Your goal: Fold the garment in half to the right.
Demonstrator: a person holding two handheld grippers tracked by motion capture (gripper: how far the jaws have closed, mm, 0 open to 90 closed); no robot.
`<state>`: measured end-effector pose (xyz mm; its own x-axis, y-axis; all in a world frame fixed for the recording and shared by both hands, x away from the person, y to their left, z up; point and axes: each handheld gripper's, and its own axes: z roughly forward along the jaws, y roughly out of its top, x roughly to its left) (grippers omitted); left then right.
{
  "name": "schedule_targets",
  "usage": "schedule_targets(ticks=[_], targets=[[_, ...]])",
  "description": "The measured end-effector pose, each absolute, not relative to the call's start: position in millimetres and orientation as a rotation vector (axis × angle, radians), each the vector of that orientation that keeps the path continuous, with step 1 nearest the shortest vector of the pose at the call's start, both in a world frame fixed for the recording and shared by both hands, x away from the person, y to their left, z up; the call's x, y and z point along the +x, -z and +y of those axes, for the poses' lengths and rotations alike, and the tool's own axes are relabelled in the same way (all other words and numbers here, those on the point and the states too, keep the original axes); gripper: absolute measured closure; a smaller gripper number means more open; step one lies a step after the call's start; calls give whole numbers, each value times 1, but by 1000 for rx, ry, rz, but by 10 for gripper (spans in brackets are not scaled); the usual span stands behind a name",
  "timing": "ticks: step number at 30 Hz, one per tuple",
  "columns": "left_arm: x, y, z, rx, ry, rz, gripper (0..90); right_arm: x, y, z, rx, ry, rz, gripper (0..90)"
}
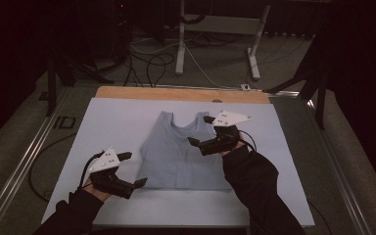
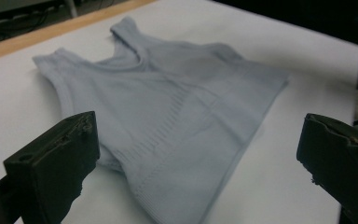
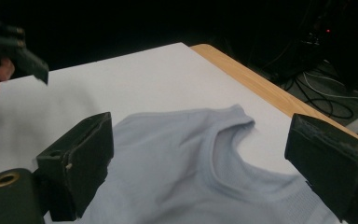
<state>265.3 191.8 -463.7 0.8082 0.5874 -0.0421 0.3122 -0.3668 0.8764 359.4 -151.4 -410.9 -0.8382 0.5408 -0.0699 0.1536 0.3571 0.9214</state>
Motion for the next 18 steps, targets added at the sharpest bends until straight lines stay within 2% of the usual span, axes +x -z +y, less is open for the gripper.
schedule_targets(ticks=[12, 18], targets=[[277, 487, 183, 2058, -317, 803, 0, 382, 424, -113, 572, -1483, 2309, 82], [286, 503, 181, 2123, -248, 863, 0, 389, 435, -96, 563, -1471, 2347, 82]])
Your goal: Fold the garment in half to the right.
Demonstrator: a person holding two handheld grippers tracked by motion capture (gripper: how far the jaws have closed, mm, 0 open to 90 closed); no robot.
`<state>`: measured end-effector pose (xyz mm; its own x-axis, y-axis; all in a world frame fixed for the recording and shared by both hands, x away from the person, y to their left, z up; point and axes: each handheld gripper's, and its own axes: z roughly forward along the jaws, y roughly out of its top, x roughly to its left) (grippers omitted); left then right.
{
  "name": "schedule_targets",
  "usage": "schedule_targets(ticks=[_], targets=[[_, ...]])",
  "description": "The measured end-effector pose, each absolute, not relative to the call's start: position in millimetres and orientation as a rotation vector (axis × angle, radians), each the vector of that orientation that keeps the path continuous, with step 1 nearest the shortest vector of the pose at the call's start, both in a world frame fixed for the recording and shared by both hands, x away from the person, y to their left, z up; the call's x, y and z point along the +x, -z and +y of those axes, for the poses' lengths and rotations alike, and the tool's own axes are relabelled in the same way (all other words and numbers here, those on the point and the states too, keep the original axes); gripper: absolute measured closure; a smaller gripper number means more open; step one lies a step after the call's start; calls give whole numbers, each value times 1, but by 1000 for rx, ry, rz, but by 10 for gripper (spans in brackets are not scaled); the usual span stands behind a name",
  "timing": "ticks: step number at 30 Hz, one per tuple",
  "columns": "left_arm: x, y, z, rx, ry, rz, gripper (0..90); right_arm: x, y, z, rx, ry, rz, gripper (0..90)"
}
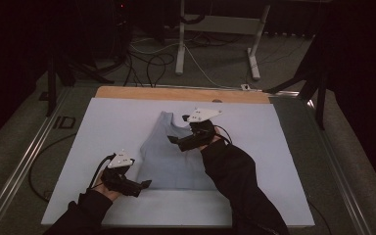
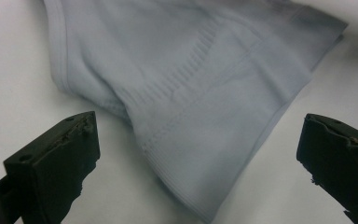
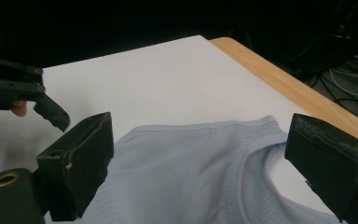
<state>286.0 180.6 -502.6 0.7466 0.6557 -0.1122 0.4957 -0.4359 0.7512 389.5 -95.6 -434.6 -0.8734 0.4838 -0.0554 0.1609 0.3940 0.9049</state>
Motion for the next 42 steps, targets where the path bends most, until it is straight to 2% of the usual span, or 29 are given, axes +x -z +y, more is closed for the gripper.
schedule_targets(ticks=[7, 8, 19, 23, 25, 27, 42], targets=[[292, 512, 178, 2168, -185, 915, 0, 390, 440, -88, 549, -1462, 2367, 82], [294, 514, 178, 2184, -142, 941, 0, 390, 441, -88, 548, -1459, 2368, 82], [298, 521, 173, 2228, -88, 1004, 14, 390, 444, -88, 543, -1456, 2374, 82], [298, 522, 174, 2206, -43, 1006, 147, 391, 445, -88, 548, -1461, 2377, 82], [299, 523, 174, 2214, -33, 1008, 161, 391, 445, -88, 549, -1461, 2377, 82], [298, 522, 174, 2215, -36, 1011, 219, 391, 445, -87, 548, -1461, 2381, 82], [291, 521, 165, 2187, 38, 984, 393, 393, 448, -81, 556, -1461, 2383, 82]])
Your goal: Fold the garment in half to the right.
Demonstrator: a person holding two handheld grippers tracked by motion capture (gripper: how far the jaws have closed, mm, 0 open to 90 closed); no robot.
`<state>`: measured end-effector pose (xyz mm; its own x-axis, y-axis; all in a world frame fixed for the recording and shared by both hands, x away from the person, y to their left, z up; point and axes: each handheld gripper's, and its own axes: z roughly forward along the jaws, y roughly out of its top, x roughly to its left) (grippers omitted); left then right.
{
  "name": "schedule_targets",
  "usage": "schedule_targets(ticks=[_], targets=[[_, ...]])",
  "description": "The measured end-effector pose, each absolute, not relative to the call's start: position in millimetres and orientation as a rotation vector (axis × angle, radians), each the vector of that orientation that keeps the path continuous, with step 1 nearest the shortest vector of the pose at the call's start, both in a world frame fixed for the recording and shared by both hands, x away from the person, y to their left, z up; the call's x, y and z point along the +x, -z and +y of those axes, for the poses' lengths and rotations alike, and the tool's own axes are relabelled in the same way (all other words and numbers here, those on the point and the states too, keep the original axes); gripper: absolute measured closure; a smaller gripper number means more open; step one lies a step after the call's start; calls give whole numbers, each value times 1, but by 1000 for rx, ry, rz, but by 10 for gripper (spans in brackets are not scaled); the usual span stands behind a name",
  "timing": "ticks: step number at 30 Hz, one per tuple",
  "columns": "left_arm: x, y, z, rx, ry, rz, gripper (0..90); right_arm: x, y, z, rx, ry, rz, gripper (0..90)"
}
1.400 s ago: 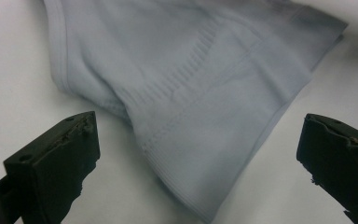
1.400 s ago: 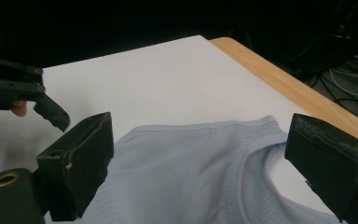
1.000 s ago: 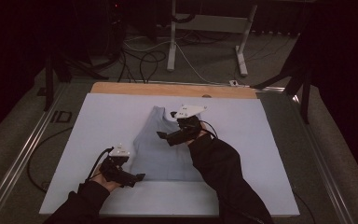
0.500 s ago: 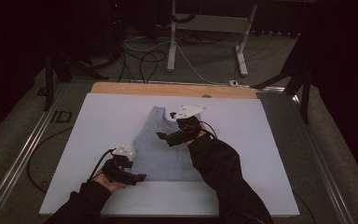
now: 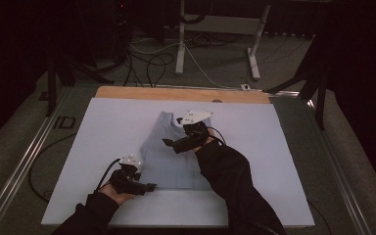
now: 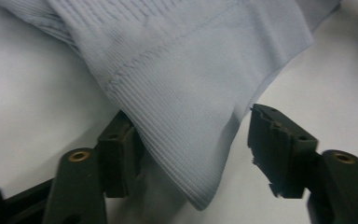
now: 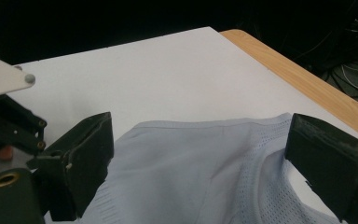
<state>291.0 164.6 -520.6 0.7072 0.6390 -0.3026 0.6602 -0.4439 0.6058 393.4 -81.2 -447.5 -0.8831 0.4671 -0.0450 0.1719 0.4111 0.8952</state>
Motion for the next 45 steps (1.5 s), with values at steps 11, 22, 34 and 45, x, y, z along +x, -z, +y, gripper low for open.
schedule_targets(ticks=[11, 22, 34, 45], targets=[[293, 523, 156, 2196, 51, 1038, 642, 397, 454, -78, 560, -1456, 2397, 82], [289, 522, 154, 2182, 29, 1037, 858, 407, 458, -71, 592, -1444, 2403, 82], [287, 517, 153, 2162, -8, 1019, 864, 442, 459, -50, 667, -1435, 2405, 82], [285, 516, 151, 2166, -34, 1028, 865, 470, 470, -33, 745, -1347, 2413, 82]])
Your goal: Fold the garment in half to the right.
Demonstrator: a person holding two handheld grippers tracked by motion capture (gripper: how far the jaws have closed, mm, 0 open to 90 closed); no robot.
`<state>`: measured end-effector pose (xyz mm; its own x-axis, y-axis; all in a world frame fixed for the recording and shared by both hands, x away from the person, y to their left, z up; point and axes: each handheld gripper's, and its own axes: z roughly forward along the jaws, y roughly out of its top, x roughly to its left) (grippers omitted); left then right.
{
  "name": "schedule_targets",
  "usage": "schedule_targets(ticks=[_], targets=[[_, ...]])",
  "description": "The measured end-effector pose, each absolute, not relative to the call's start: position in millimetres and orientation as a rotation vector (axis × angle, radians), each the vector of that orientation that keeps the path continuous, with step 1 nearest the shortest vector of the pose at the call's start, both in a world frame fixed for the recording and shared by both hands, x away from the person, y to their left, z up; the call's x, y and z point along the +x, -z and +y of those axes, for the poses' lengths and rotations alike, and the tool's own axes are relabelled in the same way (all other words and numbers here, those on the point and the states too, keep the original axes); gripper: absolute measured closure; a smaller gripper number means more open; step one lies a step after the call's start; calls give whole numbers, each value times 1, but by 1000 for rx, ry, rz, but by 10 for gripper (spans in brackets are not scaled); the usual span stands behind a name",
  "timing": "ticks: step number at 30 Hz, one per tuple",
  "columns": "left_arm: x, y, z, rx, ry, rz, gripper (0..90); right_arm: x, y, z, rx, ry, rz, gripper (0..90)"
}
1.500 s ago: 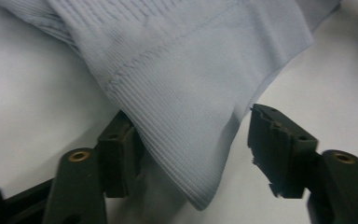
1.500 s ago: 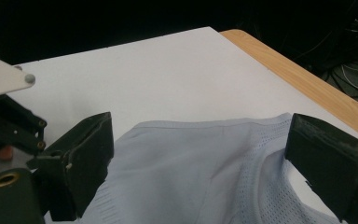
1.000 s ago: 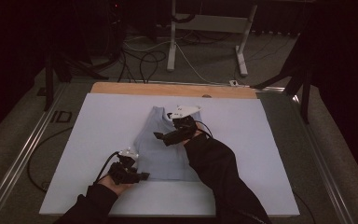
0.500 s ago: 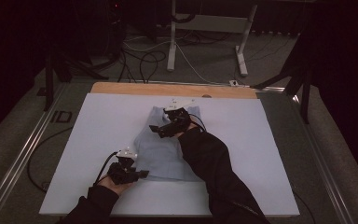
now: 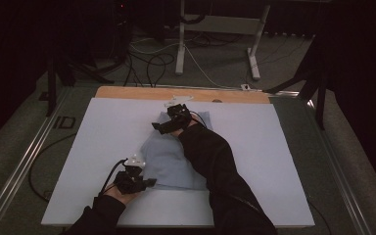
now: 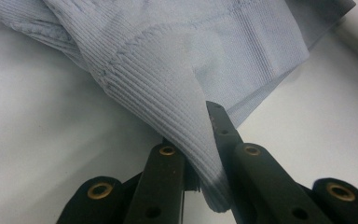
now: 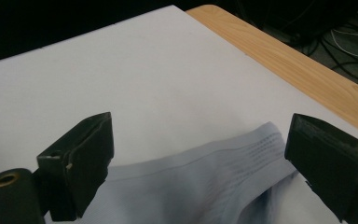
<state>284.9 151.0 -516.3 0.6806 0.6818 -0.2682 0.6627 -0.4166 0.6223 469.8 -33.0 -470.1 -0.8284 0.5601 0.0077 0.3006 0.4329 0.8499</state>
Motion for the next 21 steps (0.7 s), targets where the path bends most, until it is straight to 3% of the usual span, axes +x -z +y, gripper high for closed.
schedule_targets(ticks=[12, 21], targets=[[284, 513, 152, 2141, -32, 1026, 866, 509, 476, -16, 856, -1230, 2401, 143], [284, 513, 152, 2142, -41, 1022, 866, 528, 486, -7, 964, -1141, 2381, 363]])
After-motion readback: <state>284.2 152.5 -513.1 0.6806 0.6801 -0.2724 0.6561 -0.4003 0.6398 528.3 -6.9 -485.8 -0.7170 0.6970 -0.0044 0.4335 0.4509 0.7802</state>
